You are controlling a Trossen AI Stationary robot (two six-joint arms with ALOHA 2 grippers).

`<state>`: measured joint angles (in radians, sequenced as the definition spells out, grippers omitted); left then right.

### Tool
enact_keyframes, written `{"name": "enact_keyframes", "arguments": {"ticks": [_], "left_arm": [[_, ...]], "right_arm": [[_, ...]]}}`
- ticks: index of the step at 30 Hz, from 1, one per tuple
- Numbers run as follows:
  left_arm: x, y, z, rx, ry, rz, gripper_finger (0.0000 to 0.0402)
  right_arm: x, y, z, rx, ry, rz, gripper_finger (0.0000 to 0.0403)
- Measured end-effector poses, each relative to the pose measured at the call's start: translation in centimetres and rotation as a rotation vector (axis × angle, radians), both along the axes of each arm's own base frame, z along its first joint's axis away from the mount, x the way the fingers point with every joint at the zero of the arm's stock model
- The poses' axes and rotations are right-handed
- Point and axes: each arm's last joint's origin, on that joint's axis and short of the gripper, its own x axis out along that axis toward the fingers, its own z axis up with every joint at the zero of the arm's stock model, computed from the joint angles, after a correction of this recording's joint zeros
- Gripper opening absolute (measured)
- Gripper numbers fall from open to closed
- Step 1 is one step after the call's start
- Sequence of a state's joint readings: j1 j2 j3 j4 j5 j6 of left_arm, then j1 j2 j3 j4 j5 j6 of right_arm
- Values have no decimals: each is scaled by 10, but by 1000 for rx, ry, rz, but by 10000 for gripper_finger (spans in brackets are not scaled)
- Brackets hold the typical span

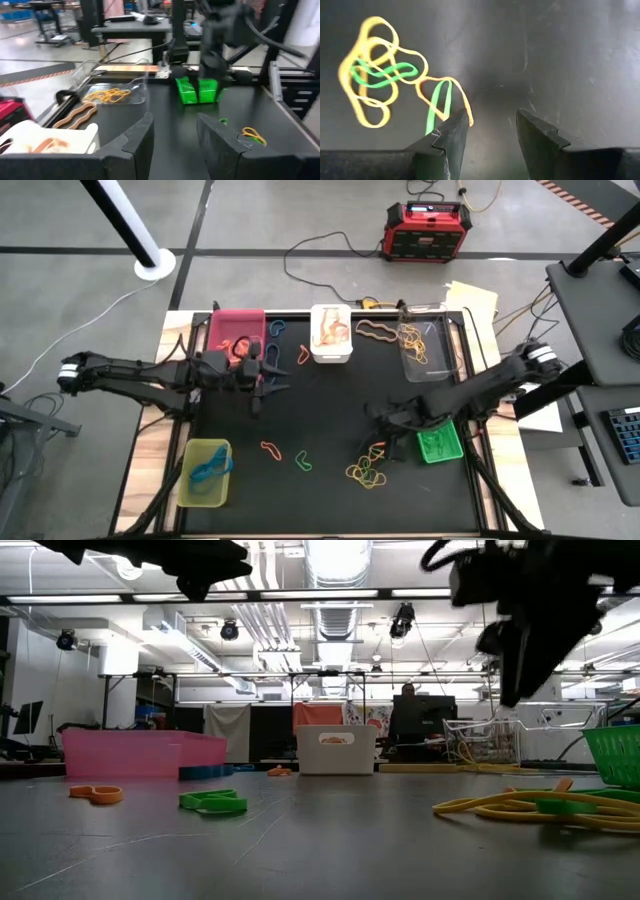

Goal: Sort rubber bands into baskets
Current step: Put the orange rubber band into the pink bin

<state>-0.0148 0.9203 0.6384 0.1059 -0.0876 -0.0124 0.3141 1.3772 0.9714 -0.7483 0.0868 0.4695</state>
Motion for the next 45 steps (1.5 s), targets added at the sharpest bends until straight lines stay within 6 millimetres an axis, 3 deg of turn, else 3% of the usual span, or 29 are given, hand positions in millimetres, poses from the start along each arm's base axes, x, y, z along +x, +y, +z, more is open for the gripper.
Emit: {"name": "enact_keyframes", "arguments": {"ticks": [10,19,23,28,33,39,45], "left_arm": [[0,-5,-2,-7,14,16,131],[-1,-5,-4,-7,23,17,131],[-1,-4,-4,-3,27,33,131],[-1,-4,-5,-2,32,36,131],[-2,-4,-13,-19,53,41,131],[-4,-6,-27,-31,72,99,131],[-4,-14,-42,-61,4,55,131]], "right_arm": [[22,10,-59,-12,192,86,160],[23,12,-71,-23,230,91,139],[24,12,-74,-30,232,89,108],[26,13,-83,-49,242,131,28],[24,11,-74,-92,196,140,10],[25,2,-41,-289,-8,78,8],[47,-5,-18,-420,-297,83,8]]}}
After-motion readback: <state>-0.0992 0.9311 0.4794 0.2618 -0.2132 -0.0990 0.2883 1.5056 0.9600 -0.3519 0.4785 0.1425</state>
